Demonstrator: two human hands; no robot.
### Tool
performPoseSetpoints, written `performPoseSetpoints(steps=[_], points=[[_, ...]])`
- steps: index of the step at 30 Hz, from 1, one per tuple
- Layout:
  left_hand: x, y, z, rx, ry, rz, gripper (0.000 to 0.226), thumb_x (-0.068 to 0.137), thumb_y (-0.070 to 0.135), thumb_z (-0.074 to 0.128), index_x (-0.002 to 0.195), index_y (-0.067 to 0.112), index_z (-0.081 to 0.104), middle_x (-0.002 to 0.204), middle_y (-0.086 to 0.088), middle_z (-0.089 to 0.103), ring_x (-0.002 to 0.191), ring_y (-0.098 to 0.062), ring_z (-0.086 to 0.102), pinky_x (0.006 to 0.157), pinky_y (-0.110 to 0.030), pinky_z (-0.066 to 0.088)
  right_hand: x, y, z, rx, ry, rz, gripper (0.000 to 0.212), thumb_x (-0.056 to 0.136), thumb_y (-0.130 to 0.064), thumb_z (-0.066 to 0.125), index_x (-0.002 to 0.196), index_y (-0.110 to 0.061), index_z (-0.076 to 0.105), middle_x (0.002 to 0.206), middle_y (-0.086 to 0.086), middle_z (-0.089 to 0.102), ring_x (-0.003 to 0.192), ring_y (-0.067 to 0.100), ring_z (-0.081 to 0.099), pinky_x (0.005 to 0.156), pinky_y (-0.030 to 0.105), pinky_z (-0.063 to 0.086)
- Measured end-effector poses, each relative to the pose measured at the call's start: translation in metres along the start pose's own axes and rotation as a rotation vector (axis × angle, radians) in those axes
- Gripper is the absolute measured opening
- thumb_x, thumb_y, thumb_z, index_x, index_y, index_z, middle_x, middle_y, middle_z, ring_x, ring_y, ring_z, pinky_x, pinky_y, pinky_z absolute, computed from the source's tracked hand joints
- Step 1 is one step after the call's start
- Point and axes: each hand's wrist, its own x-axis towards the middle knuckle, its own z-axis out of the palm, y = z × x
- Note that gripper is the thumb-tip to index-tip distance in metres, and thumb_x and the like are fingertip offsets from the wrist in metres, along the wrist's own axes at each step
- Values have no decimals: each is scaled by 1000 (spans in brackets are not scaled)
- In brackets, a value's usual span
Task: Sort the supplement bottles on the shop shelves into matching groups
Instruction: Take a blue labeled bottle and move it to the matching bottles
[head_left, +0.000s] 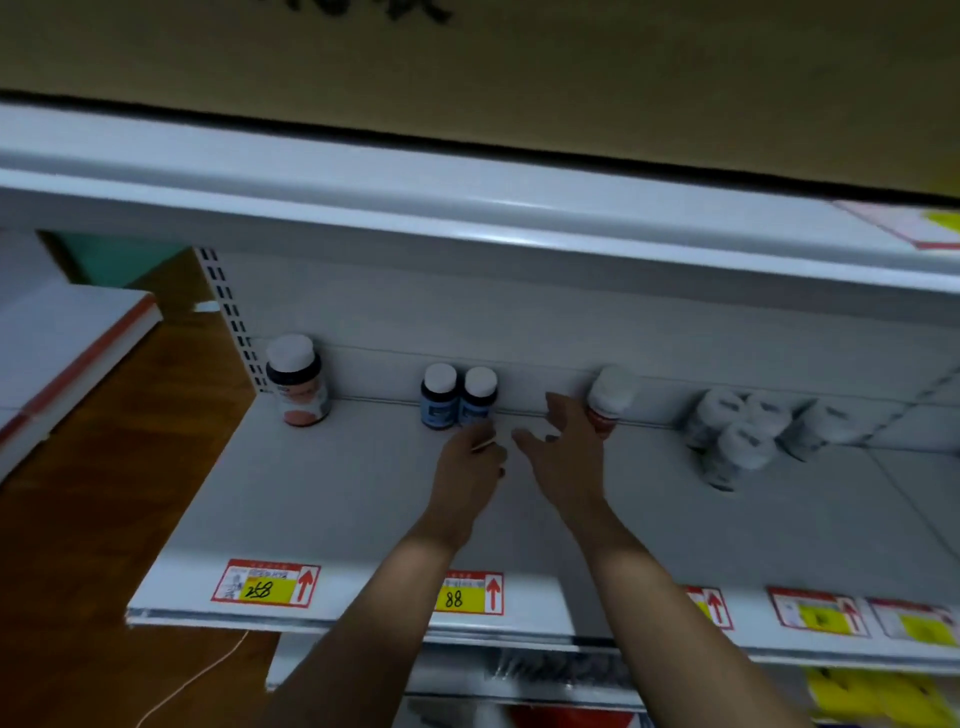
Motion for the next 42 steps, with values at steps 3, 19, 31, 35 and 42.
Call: performPoseSetpoints(steps=[3,19,31,35,42], points=[[-19,4,39,121,-67,78,41,90,-2,54,129,7,55,122,-6,62,108,-21,60,101,-43,48,-26,11,-60,125,92,-3,43,79,-17,77,119,-15,60,113,-4,64,103,7,60,78,9,46],[-213,-36,413,154,-606,261,35,87,-4,62,114,17,59,119,-10,67,102,-16,62,93,-35,53,-143,149,-452,339,517,63,32,82,-13,74,107,-26,58,105,-2,64,89,6,63,73,16,52],[-184,-64,555,162,-598,159,40,87,-7,60,120,14,56,123,-11,62,107,-19,59,90,-35,51,-87,231,-564,222,487,242,40,87,-21,69,124,-21,56,115,-4,62,99,9,62,75,17,48],[-140,-67,608,228,-539,168,44,90,5,60,132,15,53,125,0,61,115,-17,58,101,-40,49,-16,254,-587,143,426,280,42,88,-25,67,128,-18,55,121,-2,62,101,11,61,84,24,48],[-72,-75,682,316,-443,126,31,90,2,52,111,23,58,113,-1,63,106,-21,59,90,-36,49,81,290,-609,103,334,316,25,94,-28,58,114,-14,59,106,4,63,98,19,59,82,29,46]])
